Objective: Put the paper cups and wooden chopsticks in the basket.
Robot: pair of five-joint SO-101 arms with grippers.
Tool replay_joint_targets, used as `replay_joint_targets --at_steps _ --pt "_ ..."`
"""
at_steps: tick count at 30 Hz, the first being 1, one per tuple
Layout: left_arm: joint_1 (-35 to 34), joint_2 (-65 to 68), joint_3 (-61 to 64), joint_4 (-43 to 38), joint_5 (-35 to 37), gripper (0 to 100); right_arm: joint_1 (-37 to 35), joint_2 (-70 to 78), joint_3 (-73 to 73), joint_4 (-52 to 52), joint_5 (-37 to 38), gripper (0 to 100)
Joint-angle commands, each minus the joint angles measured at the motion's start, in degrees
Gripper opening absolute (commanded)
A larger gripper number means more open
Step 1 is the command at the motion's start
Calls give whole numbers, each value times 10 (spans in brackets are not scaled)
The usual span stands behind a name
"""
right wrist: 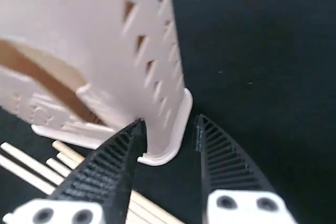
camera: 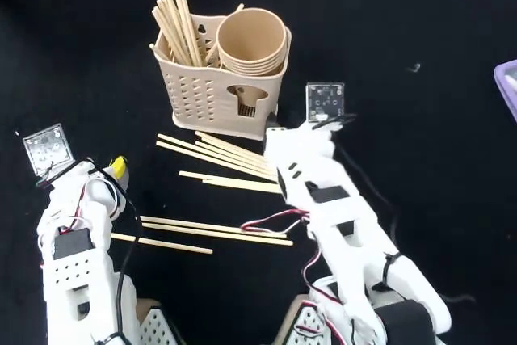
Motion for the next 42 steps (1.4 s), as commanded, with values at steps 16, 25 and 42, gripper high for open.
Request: replay_joint_targets --at_steps 16,25,42 --pt "-1 -7 -7 -10 -6 252 -44 -157 22 55 -4 160" --pt "0 -7 -6 -10 -6 252 -55 -176 56 11 -5 162" --pt "0 -7 -6 -10 -6 252 -84 -170 57 4 -4 163"
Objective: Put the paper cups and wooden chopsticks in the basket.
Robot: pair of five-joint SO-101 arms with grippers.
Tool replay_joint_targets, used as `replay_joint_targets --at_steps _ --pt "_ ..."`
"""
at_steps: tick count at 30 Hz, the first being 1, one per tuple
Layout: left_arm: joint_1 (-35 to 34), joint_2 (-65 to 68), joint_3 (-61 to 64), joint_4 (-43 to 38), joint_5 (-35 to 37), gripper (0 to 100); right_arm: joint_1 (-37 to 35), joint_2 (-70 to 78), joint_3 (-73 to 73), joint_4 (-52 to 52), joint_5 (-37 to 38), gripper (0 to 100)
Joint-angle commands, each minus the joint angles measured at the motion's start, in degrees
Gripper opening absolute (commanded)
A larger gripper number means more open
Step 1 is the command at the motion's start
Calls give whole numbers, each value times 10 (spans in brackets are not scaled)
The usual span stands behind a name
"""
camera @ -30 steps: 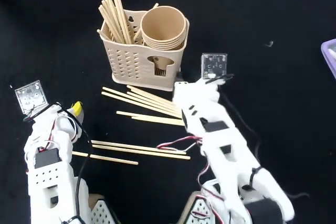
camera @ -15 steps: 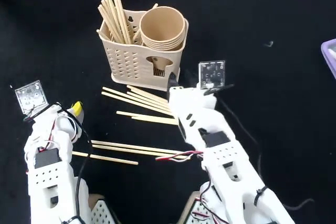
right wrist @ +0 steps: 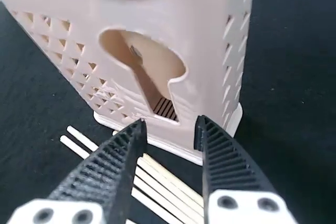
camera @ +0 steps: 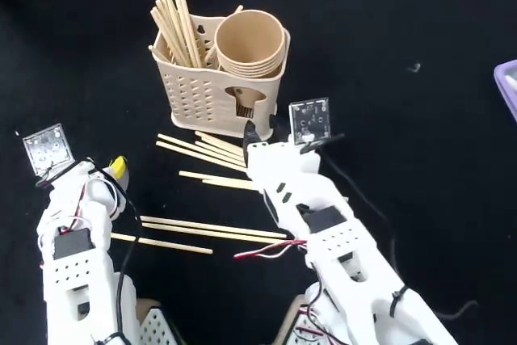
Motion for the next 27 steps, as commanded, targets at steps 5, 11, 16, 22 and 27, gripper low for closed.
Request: replay_joint_targets --at_steps 5,11,16,22,27 --pt "0 -7 -6 -10 -6 252 31 60 -24 -94 -4 163" --pt "-1 -7 -6 -10 -6 252 62 162 -84 -104 -4 163" --pt "-1 -7 -6 -10 -6 252 88 190 -107 -104 -4 163" --pt "-2 -7 -6 -10 -6 252 98 190 -109 -106 -4 163" --pt "-2 -7 -6 -10 -6 252 112 189 -112 -104 -4 162"
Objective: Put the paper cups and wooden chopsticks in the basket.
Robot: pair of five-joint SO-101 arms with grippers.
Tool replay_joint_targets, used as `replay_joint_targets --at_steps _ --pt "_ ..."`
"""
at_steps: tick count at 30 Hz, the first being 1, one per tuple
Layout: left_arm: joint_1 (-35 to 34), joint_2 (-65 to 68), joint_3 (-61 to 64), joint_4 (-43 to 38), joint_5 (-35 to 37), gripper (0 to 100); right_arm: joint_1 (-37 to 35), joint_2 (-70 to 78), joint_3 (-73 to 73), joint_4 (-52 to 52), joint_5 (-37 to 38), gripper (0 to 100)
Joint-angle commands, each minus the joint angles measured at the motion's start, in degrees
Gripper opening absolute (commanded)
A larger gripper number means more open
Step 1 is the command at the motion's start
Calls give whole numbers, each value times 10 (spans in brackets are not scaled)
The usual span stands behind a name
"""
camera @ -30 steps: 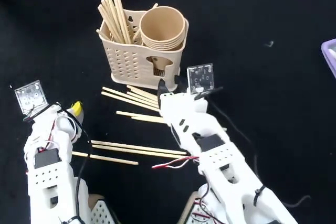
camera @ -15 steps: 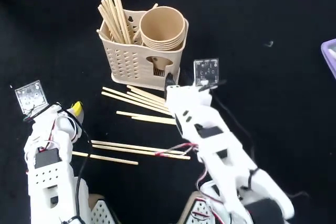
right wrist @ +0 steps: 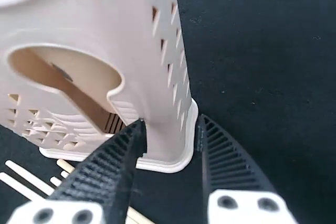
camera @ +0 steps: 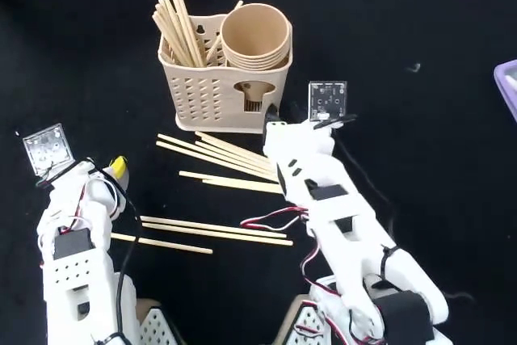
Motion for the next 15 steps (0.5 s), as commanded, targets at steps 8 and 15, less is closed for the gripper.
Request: replay_joint_targets --at_steps 8,15 --pt "-3 -7 -7 -10 -6 252 27 -138 -30 137 0 159" --pt "-3 -7 -7 -10 -6 252 16 -373 -59 525 141 158"
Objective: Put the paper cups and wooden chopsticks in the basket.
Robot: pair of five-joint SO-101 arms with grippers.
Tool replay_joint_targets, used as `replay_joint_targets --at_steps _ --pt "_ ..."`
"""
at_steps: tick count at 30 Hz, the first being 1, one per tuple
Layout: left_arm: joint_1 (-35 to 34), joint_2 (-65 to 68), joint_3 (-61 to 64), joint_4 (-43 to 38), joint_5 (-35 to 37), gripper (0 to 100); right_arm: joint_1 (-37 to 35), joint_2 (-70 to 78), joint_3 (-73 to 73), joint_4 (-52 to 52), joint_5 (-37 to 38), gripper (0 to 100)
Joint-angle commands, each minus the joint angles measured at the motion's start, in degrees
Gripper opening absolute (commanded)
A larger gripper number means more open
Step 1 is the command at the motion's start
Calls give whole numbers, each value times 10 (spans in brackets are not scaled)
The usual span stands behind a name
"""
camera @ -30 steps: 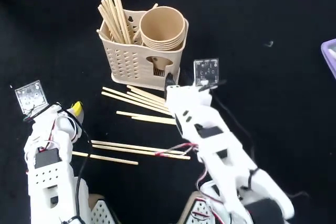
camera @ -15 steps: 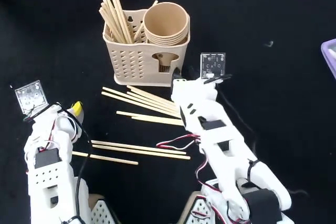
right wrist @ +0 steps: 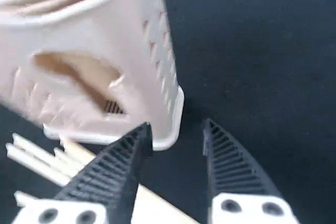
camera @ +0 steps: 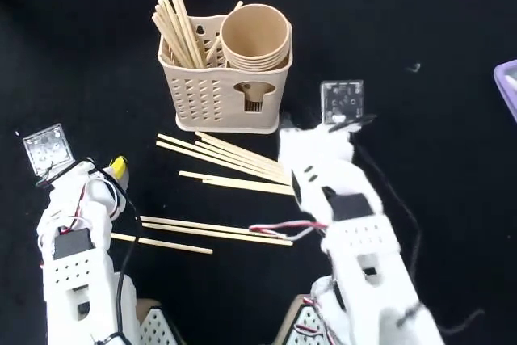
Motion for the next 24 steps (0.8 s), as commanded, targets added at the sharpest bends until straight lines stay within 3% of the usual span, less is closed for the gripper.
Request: replay_joint_targets --at_steps 1,5,13,18,21,24 --pt "-3 -7 -7 -10 -6 252 -3 -95 -40 174 64 158" --pt "-3 -7 -6 -10 -6 252 -3 -63 -44 206 151 162" --pt "-3 -7 -7 -10 -6 252 -6 65 -117 257 228 159" --pt "-3 -7 -7 -10 -6 252 -7 62 -116 270 236 159" --pt "-3 -7 -7 -10 -6 252 -54 45 -113 323 255 159" --pt "-3 -7 -7 -10 -6 252 -153 27 -105 387 308 159"
